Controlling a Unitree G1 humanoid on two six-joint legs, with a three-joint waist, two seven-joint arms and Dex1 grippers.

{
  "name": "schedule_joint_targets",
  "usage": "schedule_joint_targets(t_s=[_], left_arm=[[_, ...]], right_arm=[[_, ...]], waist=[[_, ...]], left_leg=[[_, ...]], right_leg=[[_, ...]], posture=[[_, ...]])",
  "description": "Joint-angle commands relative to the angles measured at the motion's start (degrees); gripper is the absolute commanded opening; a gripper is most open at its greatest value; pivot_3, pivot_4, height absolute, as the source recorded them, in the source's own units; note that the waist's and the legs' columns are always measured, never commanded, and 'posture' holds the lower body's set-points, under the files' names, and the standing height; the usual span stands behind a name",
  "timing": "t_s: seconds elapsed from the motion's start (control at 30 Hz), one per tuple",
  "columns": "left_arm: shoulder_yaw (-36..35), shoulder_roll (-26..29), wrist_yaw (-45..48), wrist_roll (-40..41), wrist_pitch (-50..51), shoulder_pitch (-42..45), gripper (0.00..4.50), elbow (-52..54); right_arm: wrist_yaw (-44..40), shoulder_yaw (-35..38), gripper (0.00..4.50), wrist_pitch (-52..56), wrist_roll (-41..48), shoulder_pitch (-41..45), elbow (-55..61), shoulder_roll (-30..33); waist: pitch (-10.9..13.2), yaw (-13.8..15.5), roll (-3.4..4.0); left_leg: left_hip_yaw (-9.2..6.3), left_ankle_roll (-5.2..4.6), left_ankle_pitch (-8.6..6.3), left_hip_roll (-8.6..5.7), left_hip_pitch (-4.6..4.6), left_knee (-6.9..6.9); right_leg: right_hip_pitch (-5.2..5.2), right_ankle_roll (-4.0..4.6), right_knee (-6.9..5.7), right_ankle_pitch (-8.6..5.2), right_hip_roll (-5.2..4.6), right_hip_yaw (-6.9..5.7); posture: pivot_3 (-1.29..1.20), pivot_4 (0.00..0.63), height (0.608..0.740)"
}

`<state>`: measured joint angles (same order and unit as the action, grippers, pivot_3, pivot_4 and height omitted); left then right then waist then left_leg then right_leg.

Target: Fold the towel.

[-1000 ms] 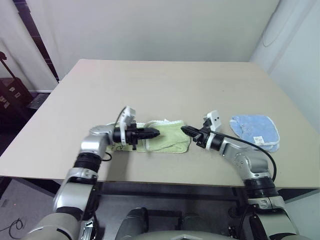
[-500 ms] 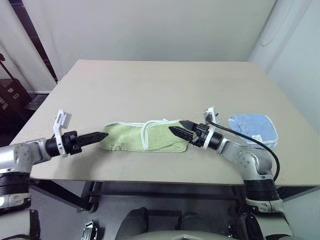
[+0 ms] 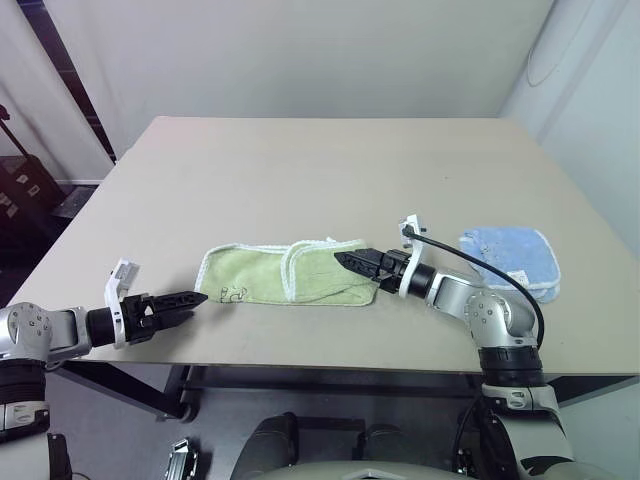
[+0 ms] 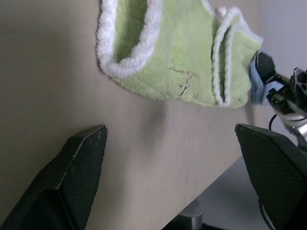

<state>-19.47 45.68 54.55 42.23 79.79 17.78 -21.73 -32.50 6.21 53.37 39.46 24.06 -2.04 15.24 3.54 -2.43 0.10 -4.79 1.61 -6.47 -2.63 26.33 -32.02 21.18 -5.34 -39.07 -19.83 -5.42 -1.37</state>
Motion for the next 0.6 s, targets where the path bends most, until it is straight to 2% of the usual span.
schedule_joint_targets(t_s=[0.03,0.27,0.6], left_arm=[[-2.7,-2.1,-3.8,-0.8,-1.8,3.7,4.5,-4.5],[-4.3,-7.1,-9.6,-1.6,-3.5,11.6,4.5,-12.2],[-5.5,-11.1,-12.8,-2.0,-5.0,16.6,4.5,-16.8]], right_arm=[[1.2,1.1,4.46,-0.9,0.1,1.1,0.5,-0.6],[3.3,1.8,4.46,-1.9,-0.8,1.2,0.0,-0.6],[5.7,2.8,4.46,-2.6,-1.7,0.3,1.0,-0.4]], waist=[[0.0,0.2,0.03],[0.0,0.5,0.04],[0.0,1.9,0.05]], left_leg=[[-0.03,0.0,0.0,0.0,-0.01,0.0],[-0.07,0.0,-0.01,-0.03,-0.03,0.0],[-0.04,0.0,0.0,-0.04,-0.02,-0.01]], right_leg=[[-0.01,0.01,-0.02,0.01,0.0,-0.04],[-0.04,0.17,-0.03,0.28,-0.13,-0.29],[-0.03,0.18,-0.02,0.44,-0.15,-0.33]], posture=[[0.0,0.0,0.709],[0.0,0.0,0.709],[0.0,0.0,0.709]])
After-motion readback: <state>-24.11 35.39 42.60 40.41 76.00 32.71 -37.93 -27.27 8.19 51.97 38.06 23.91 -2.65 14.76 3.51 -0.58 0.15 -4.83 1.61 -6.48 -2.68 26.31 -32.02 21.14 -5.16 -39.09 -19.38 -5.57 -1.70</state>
